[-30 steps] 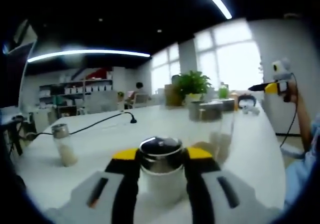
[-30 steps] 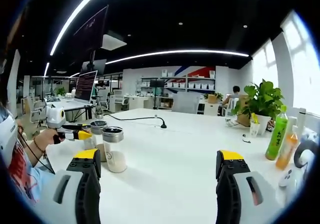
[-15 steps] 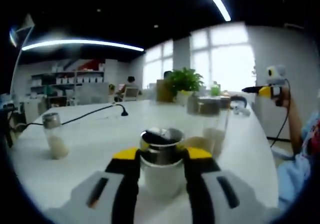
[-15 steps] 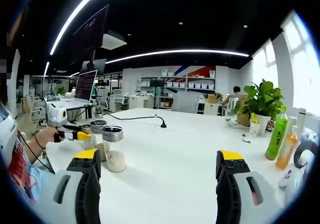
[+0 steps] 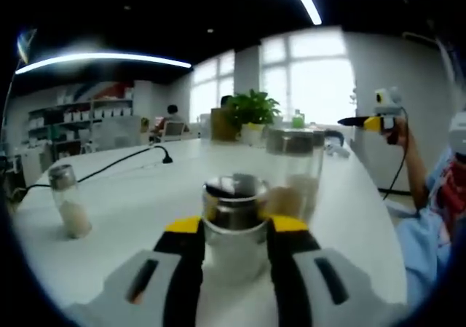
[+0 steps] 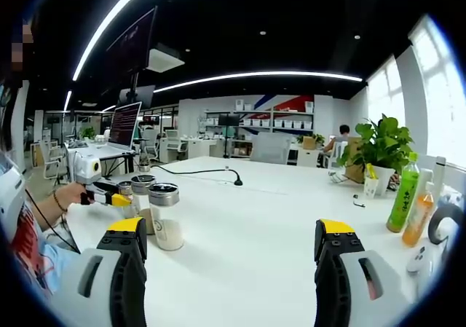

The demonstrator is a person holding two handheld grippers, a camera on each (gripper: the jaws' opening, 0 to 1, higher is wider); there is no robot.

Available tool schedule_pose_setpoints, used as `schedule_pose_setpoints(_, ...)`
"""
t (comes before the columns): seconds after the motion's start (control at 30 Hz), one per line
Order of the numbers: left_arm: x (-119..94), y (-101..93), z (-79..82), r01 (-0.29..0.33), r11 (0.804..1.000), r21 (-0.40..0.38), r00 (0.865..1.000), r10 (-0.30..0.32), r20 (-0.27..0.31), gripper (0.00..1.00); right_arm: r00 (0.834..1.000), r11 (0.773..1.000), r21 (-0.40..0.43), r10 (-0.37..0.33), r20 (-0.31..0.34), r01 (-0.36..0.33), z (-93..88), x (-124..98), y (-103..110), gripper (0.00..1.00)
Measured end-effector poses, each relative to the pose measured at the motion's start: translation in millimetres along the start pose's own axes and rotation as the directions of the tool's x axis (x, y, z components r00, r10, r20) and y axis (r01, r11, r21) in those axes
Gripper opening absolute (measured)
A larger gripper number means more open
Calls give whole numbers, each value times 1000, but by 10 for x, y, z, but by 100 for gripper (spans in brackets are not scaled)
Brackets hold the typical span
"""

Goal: Rotate the seasoning bottle until the label or dispensing opening points toward the visible target arrow and the bottle remains upright within the marked orientation range

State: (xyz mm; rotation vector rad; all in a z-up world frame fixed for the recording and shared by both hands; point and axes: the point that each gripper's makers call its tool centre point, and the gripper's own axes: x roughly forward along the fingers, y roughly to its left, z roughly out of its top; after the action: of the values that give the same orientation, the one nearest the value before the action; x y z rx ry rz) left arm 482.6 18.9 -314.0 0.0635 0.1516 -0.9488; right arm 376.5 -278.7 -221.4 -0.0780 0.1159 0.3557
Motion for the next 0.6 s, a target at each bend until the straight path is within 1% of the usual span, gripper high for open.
schedule_pose_setpoints(0.07,2,7,-2,25,1000,2,1000,-25,-5,35,1000,1000,2,2,-2,-2,-6,5,0,99)
schedule_pose_setpoints(0.3,0,0,-6,81,997,15,997,-81,-18,35,1000,1000,-1,1,-5,-1,-9,7,1,99)
schedule_pose_setpoints(0.43,-2,4,-8,125,992,22,992,-124,-22,35,1000,1000,-25,8,14,-8,23,-2,10,98)
schedule_pose_setpoints(0.6,-9,7,-11,169,985,27,985,-168,-28,35,1000,1000,-27,5,7,-5,17,-4,12,98)
